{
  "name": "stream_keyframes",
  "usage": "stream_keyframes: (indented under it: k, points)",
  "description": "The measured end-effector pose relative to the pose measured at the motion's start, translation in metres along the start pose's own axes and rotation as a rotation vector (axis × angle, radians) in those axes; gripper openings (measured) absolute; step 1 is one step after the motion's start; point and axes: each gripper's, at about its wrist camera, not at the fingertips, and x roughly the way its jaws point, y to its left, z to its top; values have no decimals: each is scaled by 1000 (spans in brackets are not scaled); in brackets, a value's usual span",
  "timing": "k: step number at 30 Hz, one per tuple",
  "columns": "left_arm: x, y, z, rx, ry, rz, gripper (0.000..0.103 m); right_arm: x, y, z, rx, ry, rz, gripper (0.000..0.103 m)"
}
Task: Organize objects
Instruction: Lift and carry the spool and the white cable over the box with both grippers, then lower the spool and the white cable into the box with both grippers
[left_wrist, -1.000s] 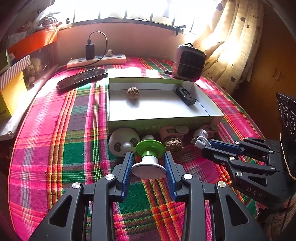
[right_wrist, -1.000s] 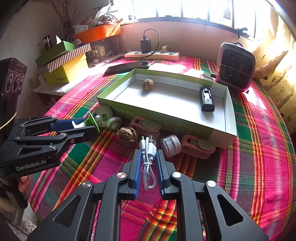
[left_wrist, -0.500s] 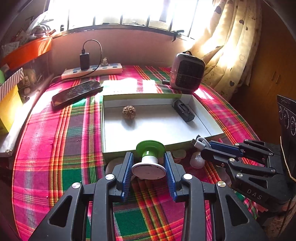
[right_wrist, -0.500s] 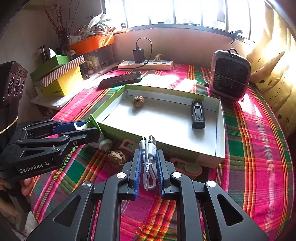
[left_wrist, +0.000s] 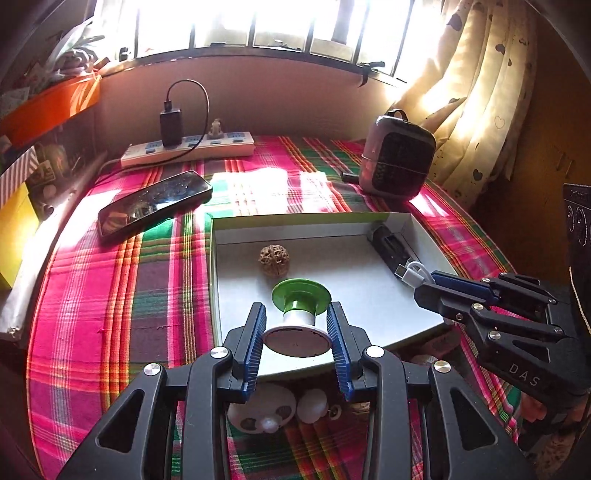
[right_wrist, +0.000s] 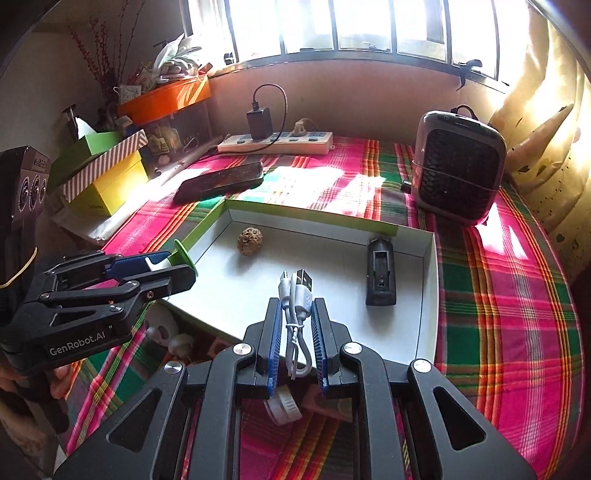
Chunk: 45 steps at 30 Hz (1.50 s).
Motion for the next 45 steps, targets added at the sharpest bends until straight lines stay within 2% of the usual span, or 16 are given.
stream_keyframes:
  k: [17, 34, 45]
  points:
    - [42, 15, 19, -33, 44, 51, 32, 49, -21, 34, 24, 41, -35, 17]
    - [59, 13, 24, -8, 47, 99, 32, 79, -24, 37, -5, 99, -57, 17]
    - [62, 13, 24, -10, 44, 91, 32, 89, -24, 37, -13, 114, -70, 17]
